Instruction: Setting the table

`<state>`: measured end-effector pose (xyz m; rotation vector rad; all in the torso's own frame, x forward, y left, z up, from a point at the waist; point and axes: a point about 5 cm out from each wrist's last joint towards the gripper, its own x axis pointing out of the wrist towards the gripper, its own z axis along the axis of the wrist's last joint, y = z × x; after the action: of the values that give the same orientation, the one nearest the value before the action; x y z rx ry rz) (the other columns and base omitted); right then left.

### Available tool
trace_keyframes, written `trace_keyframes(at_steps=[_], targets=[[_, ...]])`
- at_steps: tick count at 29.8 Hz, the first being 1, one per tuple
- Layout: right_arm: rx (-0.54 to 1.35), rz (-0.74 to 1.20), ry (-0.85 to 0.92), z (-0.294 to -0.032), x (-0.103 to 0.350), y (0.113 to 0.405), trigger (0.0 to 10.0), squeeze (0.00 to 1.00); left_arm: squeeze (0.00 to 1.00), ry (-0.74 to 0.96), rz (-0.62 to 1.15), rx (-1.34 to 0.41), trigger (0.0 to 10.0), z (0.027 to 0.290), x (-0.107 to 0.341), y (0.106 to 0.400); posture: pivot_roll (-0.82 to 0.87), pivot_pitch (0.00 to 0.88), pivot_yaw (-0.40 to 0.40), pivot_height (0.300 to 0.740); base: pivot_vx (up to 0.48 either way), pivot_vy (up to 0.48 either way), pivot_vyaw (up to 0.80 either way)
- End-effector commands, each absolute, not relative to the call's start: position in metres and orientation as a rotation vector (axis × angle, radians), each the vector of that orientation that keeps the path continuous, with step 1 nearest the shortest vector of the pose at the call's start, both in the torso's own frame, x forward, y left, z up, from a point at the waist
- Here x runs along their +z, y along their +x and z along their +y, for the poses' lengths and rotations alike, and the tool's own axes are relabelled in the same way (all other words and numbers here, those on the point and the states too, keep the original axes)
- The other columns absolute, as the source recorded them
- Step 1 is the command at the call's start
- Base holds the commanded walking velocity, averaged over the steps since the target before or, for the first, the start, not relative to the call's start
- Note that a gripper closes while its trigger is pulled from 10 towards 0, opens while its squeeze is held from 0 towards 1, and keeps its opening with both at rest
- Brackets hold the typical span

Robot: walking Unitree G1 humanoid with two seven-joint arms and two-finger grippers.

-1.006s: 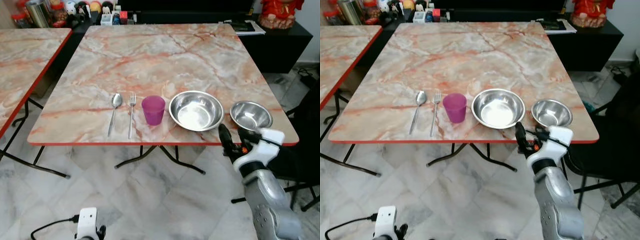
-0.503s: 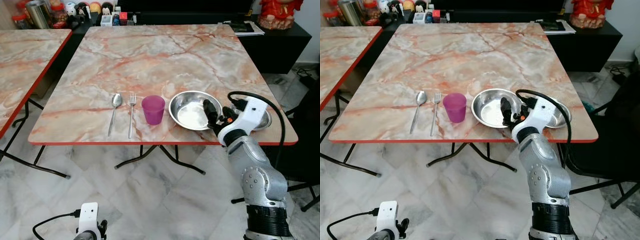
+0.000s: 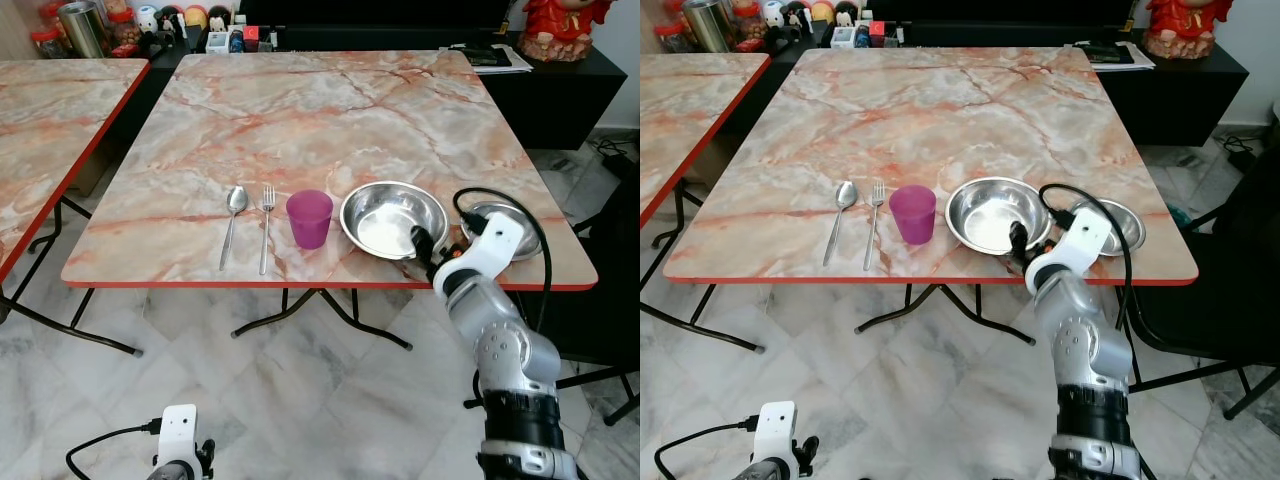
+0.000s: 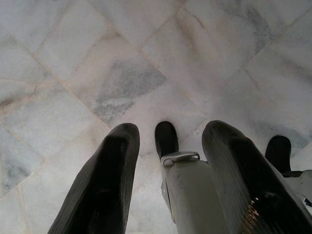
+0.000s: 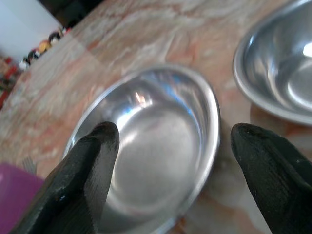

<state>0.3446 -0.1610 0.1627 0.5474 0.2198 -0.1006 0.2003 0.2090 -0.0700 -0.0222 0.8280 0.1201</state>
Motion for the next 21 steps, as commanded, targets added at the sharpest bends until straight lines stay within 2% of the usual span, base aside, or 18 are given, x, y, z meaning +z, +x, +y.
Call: trace_keyframes(at_steps=[1, 8, 21], targets=[[-0.137, 0.252, 0.576, -0.162, 0.155, 0.346, 10.0, 0.0, 0.0, -0.022, 0.854, 0.131, 10.0, 0.212, -0.074, 0.193, -0.11, 0.13, 0.018, 0.74, 0.0, 0.0, 0.0], [-0.18, 0.269, 0.584, -0.167, 0.148, 0.358, 10.0, 0.0, 0.0, -0.026, 0.854, 0.138, 10.0, 0.213, -0.074, 0.193, -0.1, 0.126, 0.018, 0.74, 0.0, 0.0, 0.0], [-0.141, 0.254, 0.585, -0.161, 0.147, 0.376, 10.0, 0.0, 0.0, -0.022, 0.849, 0.151, 10.0, 0.22, -0.072, 0.192, -0.08, 0.117, 0.02, 0.74, 0.0, 0.0, 0.0]])
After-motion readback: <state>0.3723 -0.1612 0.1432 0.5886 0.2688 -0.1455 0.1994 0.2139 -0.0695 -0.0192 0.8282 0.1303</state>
